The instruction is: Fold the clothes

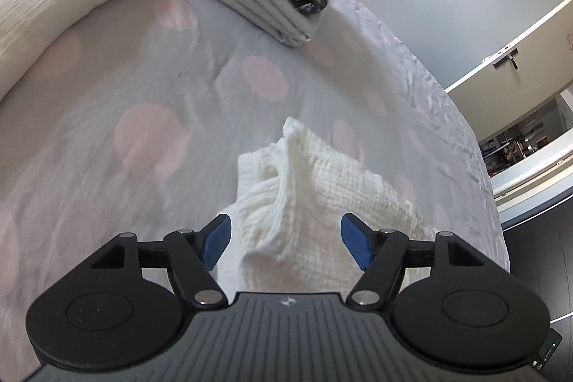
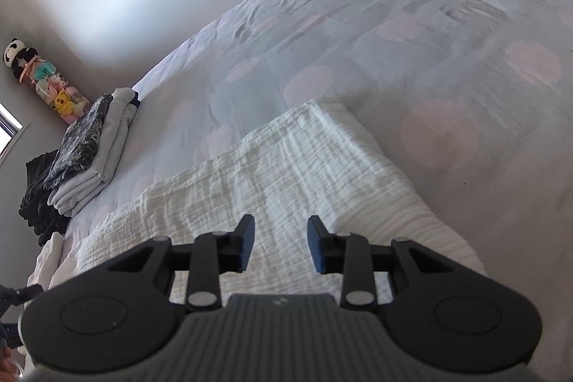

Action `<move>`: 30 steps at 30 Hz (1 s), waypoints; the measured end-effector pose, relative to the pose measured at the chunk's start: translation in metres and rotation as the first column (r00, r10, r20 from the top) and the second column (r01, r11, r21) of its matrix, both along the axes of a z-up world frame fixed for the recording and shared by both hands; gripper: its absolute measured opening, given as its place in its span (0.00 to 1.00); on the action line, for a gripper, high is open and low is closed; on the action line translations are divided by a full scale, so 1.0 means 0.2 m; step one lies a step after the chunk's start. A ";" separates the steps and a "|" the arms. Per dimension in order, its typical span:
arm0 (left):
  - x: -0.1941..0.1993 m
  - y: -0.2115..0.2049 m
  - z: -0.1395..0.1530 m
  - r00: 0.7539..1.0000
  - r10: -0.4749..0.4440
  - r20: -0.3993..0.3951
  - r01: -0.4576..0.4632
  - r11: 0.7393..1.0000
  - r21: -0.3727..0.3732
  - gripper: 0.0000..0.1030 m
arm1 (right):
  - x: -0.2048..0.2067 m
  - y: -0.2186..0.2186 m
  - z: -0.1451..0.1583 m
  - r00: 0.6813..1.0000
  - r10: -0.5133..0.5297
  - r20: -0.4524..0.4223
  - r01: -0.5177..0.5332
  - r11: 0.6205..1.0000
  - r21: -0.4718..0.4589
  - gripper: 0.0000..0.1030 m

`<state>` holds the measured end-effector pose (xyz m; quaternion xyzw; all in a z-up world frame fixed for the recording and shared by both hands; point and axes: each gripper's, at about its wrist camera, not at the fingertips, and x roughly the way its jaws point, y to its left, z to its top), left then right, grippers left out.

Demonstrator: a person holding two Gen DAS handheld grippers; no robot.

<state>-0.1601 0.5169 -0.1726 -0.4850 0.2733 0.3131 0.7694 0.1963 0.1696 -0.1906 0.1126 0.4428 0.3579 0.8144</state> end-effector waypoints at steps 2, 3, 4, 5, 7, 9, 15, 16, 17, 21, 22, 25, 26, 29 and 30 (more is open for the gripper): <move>-0.02 -0.03 -0.03 1.000 0.008 -0.007 -0.009 0.999 -0.037 0.78 | -0.01 -0.01 0.01 1.000 -0.010 0.011 0.010 1.000 0.002 0.35; -0.03 -0.05 -0.05 1.000 0.008 -0.018 -0.009 0.999 -0.046 0.77 | -0.01 -0.02 0.02 1.000 -0.015 0.015 0.015 1.000 0.001 0.35; -0.02 -0.06 -0.06 0.999 0.003 -0.032 -0.005 0.999 -0.049 0.76 | -0.01 -0.03 0.03 1.000 -0.020 0.019 0.020 1.000 0.000 0.35; -0.02 -0.07 -0.07 0.999 -0.003 -0.046 0.001 0.999 -0.052 0.73 | -0.01 -0.04 0.03 0.999 -0.039 0.023 0.039 0.999 -0.012 0.35; 0.00 -0.08 -0.08 0.998 -0.021 -0.056 0.018 0.999 -0.050 0.59 | -0.01 -0.06 0.04 0.996 -0.083 0.031 0.085 0.996 -0.040 0.42; 0.02 -0.09 -0.09 0.998 -0.041 -0.052 0.038 0.998 -0.052 0.28 | 0.00 -0.09 0.05 0.990 -0.138 0.033 0.140 0.988 -0.069 0.48; 0.02 -0.14 -0.05 0.992 -0.052 -0.118 0.056 0.998 0.031 0.05 | 0.08 -0.16 0.00 0.966 -0.254 -0.047 0.246 0.961 -0.127 0.53; 0.01 -0.15 -0.03 0.990 -0.049 -0.130 0.056 0.997 0.049 0.05 | 0.09 -0.17 -0.01 0.964 -0.259 -0.058 0.250 0.959 -0.136 0.53; 0.00 -0.16 -0.03 0.990 -0.042 -0.138 0.050 0.997 0.057 0.05 | 0.09 -0.17 -0.02 0.963 -0.260 -0.067 0.249 0.958 -0.142 0.53; -0.05 -0.18 -0.03 0.983 -0.033 -0.182 0.041 0.998 0.040 0.05 | 0.10 -0.16 -0.04 0.961 -0.265 -0.083 0.249 0.955 -0.164 0.50; -0.05 -0.18 -0.05 0.979 -0.042 -0.201 0.047 0.999 0.024 0.05 | 0.10 -0.16 -0.04 0.961 -0.264 -0.081 0.248 0.954 -0.170 0.48; -0.05 -0.17 -0.10 0.970 -0.061 -0.234 0.058 0.998 -0.021 0.05 | 0.10 -0.16 -0.03 0.962 -0.263 -0.076 0.246 0.951 -0.186 0.20; -0.04 -0.17 -0.10 0.971 -0.060 -0.233 0.056 0.998 -0.024 0.06 | 0.10 -0.16 -0.03 0.962 -0.263 -0.074 0.245 0.950 -0.191 0.12; -0.06 -0.17 -0.08 0.973 -0.039 -0.225 0.041 0.999 0.002 0.10 | 0.10 -0.15 -0.03 0.963 -0.262 -0.068 0.243 0.948 -0.207 0.01; -0.07 -0.17 -0.07 0.976 -0.028 -0.214 0.032 0.999 0.012 0.17 | 0.10 -0.15 -0.03 0.963 -0.262 -0.066 0.242 0.947 -0.212 0.01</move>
